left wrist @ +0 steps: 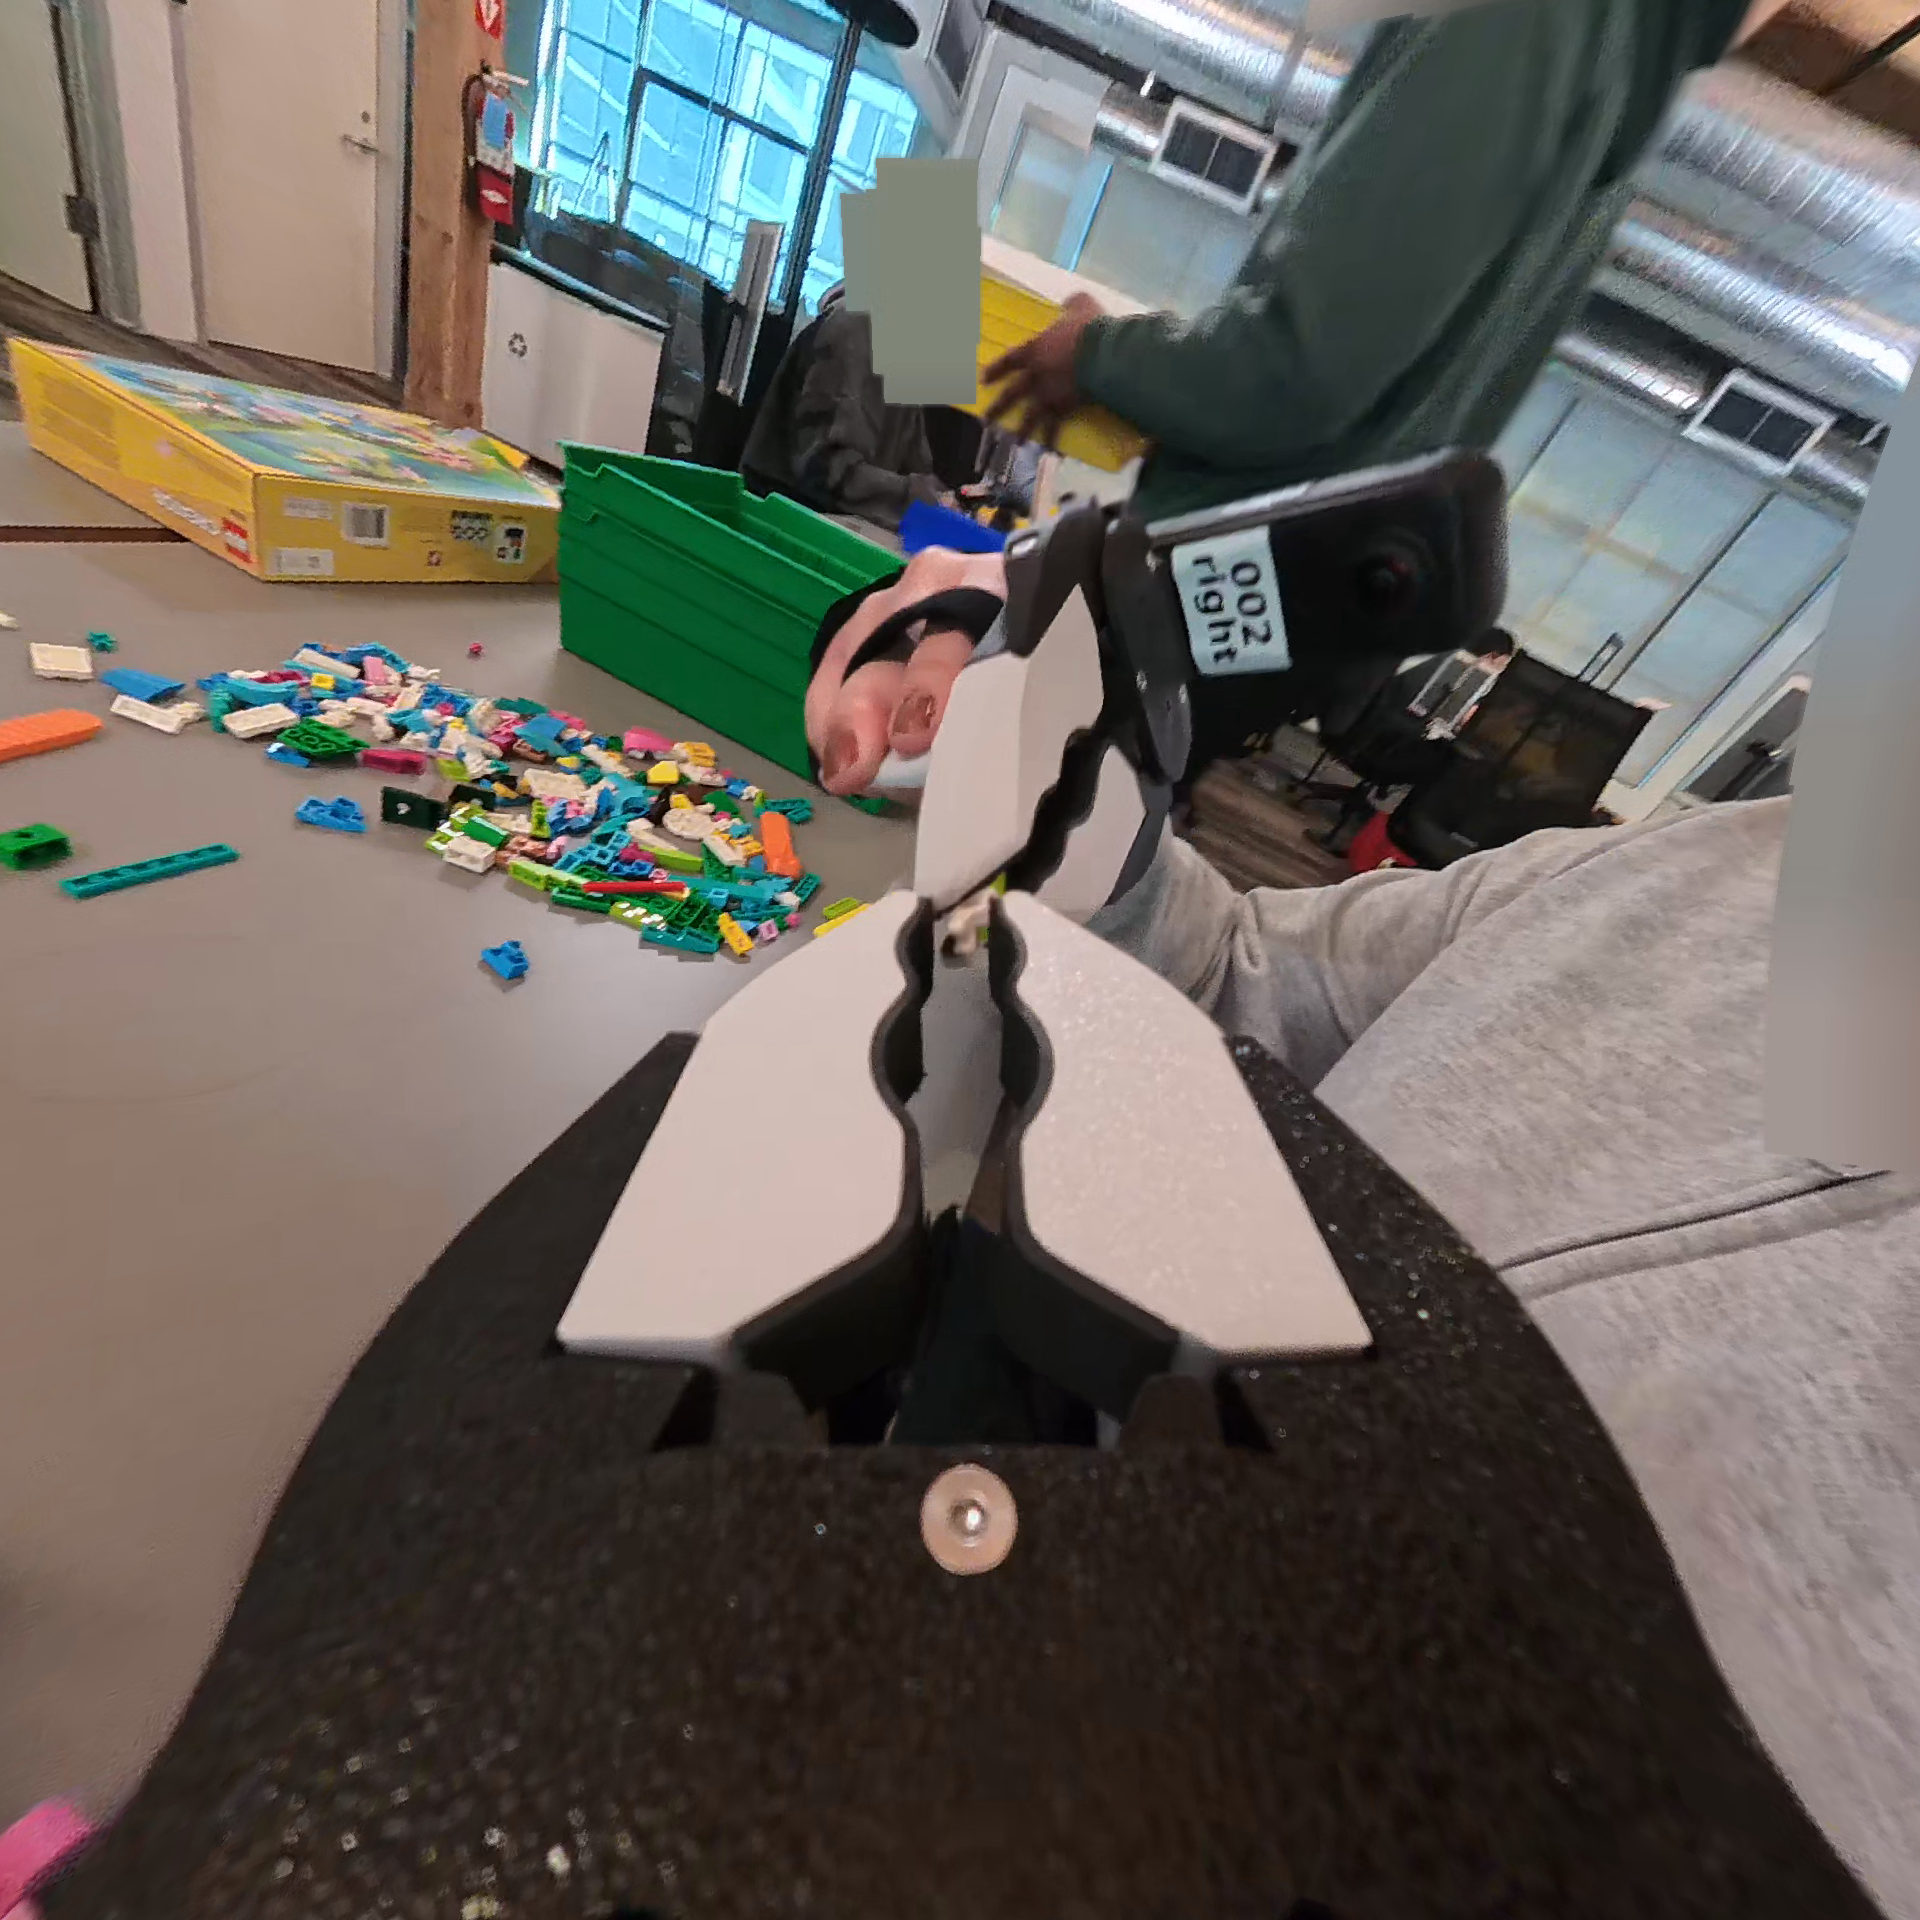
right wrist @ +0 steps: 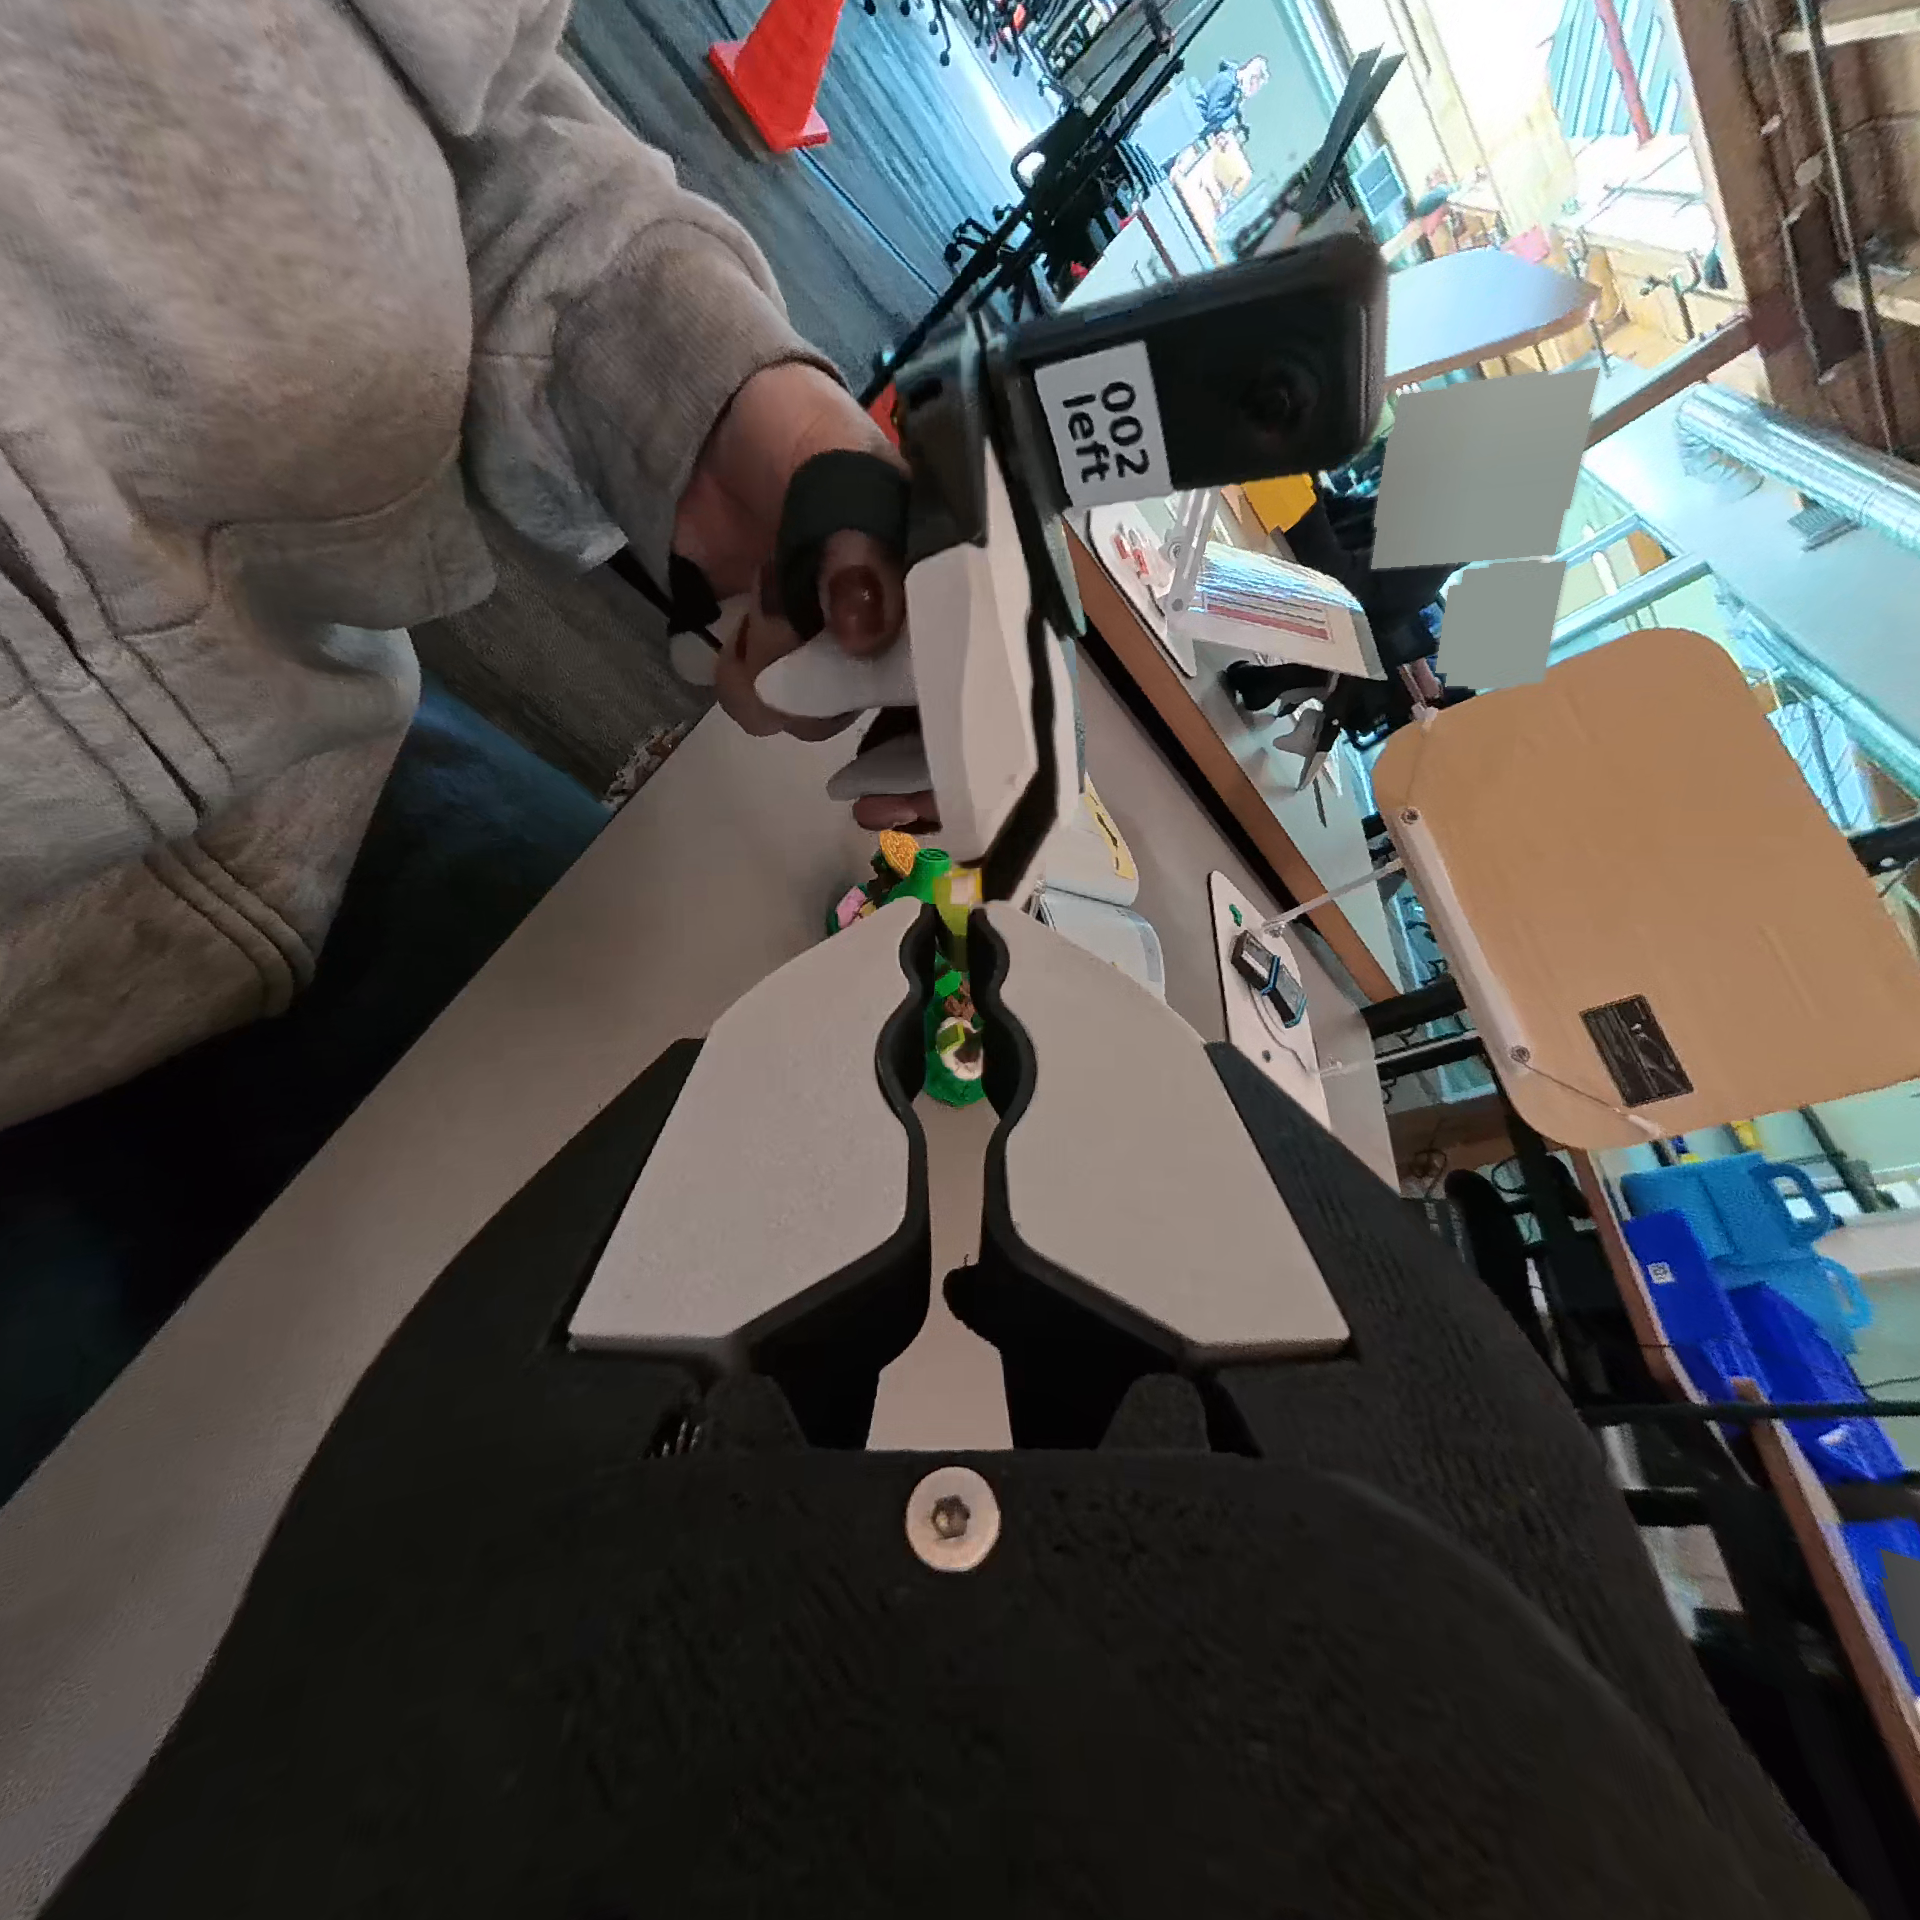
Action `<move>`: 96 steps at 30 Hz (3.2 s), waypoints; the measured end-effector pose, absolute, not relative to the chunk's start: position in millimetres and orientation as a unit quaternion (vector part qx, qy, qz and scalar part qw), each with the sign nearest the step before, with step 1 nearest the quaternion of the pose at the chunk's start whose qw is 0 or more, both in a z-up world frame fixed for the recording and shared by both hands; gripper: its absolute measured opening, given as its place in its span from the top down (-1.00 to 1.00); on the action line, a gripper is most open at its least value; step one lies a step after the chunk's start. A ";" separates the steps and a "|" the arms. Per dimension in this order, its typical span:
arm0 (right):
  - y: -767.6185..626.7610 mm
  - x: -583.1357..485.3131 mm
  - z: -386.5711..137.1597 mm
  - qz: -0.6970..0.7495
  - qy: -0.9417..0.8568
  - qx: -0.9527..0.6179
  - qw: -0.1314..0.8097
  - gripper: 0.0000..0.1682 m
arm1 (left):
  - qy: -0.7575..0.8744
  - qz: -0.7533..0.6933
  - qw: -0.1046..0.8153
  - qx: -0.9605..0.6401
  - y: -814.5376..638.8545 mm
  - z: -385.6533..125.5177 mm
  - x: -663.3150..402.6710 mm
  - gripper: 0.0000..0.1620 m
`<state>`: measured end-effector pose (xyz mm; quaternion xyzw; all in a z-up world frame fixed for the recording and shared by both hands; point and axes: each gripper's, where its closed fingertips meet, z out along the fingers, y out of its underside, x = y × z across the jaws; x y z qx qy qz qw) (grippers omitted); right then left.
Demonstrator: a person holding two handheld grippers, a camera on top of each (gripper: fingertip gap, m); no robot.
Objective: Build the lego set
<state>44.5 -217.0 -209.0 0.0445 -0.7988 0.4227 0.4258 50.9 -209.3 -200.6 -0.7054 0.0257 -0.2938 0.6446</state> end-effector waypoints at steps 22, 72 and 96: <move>-222.2 50.0 -176.1 0.597 -0.742 -0.077 0.295 0.75 | 0.087 -0.227 0.741 -0.626 -222.8 -172.0 49.1 0.99; -231.4 54.8 -161.2 0.601 -0.693 -0.008 0.398 0.78 | 0.166 -0.069 0.774 -0.608 -225.2 -164.3 62.6 1.00; -231.3 52.6 -162.9 0.563 -0.700 0.013 0.439 0.92 | 0.146 -0.062 0.778 -0.608 -224.1 -162.7 56.2 1.00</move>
